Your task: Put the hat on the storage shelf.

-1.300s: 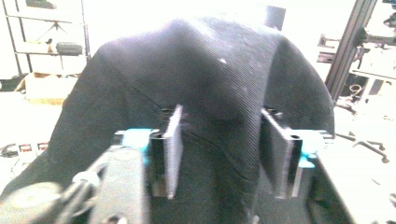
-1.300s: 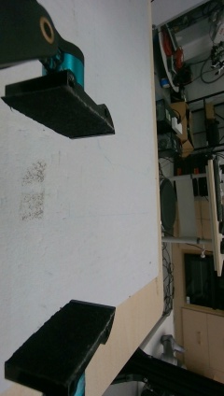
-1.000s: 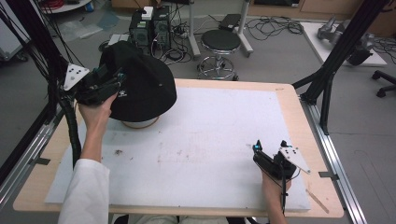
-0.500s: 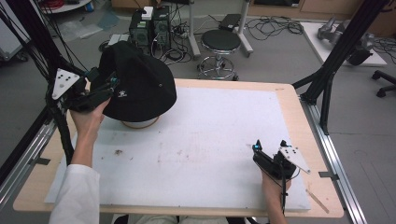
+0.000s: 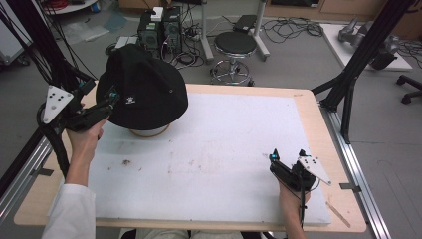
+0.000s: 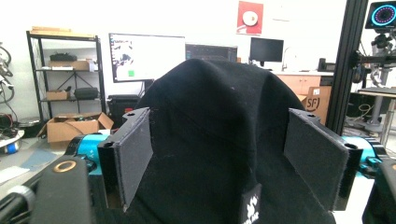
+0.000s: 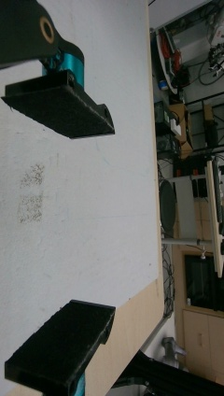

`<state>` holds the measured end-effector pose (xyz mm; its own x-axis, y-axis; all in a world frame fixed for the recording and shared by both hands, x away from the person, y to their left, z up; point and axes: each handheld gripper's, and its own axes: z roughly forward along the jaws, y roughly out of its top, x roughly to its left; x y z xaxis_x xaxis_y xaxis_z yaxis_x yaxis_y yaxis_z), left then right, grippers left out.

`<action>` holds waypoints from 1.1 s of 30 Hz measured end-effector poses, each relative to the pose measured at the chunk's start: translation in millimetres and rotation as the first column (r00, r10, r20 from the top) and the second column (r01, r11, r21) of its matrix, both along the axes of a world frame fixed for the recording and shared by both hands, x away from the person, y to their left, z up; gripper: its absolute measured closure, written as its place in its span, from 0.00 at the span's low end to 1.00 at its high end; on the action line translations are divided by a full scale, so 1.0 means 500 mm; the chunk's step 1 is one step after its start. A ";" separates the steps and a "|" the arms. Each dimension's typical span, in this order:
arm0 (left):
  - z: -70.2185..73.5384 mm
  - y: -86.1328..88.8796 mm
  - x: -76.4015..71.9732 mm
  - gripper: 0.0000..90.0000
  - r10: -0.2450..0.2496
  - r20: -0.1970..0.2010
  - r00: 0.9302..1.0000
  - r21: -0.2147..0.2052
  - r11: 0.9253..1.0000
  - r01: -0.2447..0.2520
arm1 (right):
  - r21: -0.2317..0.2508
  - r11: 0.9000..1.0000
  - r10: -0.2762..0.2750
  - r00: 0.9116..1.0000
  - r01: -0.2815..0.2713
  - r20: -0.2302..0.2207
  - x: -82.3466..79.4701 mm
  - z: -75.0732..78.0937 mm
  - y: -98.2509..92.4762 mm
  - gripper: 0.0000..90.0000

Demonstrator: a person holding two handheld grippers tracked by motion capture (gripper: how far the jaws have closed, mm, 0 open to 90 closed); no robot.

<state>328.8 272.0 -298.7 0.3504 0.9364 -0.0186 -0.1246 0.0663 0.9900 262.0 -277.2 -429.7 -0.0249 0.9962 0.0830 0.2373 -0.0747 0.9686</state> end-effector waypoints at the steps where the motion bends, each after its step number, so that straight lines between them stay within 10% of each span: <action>1: -0.002 0.001 -0.003 0.27 0.000 0.001 1.000 -0.004 1.000 0.000 | -0.001 1.000 0.001 1.000 -0.001 0.002 0.000 0.000 -0.001 0.12; 33: -0.133 0.071 -0.112 0.27 0.098 -0.006 0.995 -0.029 0.995 -0.098 | 0.003 1.000 0.009 1.000 -0.009 -0.006 0.001 -0.001 0.008 0.12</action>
<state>272.8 307.3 -365.2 0.2566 0.9653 -0.0483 -0.1272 0.0832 0.9884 262.4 -273.4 -430.3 -0.0334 0.9958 0.0857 0.2434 -0.0751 0.9670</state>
